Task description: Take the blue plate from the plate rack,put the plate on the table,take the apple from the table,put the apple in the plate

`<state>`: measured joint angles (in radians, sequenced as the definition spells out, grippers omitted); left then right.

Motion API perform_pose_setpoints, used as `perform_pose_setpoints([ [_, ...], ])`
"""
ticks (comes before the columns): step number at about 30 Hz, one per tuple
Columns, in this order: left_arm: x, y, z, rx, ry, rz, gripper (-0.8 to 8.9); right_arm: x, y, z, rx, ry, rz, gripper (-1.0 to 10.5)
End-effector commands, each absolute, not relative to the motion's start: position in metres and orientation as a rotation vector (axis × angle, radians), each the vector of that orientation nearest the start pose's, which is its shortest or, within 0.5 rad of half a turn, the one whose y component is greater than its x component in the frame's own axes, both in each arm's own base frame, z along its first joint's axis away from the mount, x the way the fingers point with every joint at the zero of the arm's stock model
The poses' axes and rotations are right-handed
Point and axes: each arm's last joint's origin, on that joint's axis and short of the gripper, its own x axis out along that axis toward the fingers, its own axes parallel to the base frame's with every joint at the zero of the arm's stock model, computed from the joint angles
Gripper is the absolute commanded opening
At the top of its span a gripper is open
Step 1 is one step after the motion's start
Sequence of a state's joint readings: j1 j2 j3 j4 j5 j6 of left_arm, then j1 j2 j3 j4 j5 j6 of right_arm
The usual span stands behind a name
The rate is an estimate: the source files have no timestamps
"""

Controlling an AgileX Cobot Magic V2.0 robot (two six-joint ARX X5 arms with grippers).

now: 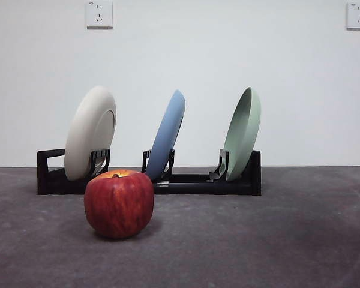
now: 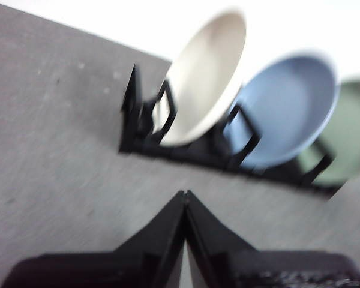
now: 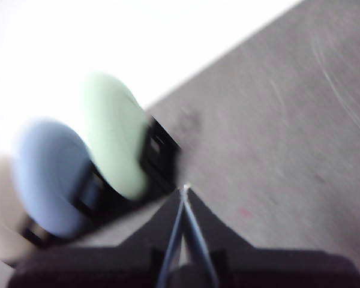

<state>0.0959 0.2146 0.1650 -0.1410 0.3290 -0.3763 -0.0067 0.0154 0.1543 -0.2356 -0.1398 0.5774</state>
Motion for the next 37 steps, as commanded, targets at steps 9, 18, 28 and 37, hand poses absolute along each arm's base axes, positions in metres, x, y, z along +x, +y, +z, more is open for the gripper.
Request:
perform_pose_setpoints([
  [9, 0.135, 0.0, 0.264, -0.581, 0.3, -0.298, -0.06, 0.081, 0.005, 0.269, 0.504, 0.229, 0.128, -0.1],
  [18, 0.185, 0.004, 0.294, -0.601, 0.385, -0.279, -0.04, 0.104, 0.005, 0.317, 0.435, 0.424, 0.12, 0.0],
  [28, 0.231, 0.0, 0.33, -0.621, 0.447, -0.444, -0.05, 0.136, 0.008, 0.34, 0.425, 0.538, 0.213, 0.0],
  [37, 0.282, -0.034, 0.379, -0.482, 0.585, -0.565, -0.05, 0.167, 0.012, 0.322, 0.481, 0.77, 0.306, 0.0],
])
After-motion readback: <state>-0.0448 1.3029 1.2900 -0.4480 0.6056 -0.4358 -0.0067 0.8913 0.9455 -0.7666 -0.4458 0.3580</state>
